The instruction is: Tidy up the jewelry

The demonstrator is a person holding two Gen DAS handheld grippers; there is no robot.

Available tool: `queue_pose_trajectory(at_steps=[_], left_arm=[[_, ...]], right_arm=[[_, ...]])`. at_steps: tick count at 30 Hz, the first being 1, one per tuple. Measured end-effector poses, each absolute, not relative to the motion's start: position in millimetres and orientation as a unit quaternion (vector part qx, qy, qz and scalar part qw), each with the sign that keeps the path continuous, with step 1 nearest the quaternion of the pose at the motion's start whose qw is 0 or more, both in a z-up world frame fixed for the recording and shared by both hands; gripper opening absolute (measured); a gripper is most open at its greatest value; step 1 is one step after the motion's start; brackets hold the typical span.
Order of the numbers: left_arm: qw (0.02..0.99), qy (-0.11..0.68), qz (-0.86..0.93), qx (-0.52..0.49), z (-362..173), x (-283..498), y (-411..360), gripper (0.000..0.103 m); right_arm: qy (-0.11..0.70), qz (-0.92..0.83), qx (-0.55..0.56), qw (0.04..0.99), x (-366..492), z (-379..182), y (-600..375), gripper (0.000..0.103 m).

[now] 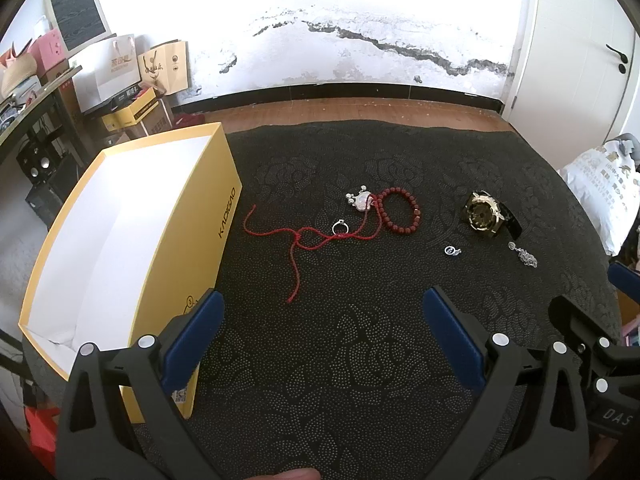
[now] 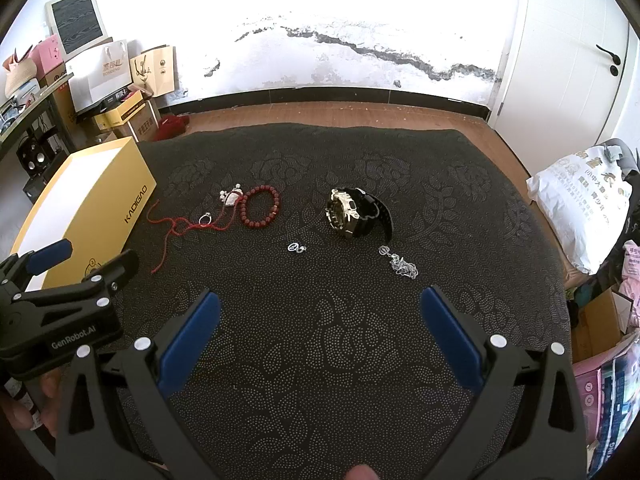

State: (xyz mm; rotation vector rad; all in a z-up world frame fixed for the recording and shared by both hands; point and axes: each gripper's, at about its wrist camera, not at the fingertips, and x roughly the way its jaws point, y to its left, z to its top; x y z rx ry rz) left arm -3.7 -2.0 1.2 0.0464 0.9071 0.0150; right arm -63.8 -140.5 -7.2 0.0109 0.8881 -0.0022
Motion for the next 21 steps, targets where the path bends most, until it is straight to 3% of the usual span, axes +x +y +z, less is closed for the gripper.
queue_pose_trajectory(at_steps=[21], left_arm=[[0.898, 0.439, 0.007, 0.022, 3.0, -3.4, -2.5, 0.097]], right_arm=[[0.428, -0.003, 0.003, 0.904, -64.4, -8.2, -140.1, 0.097]])
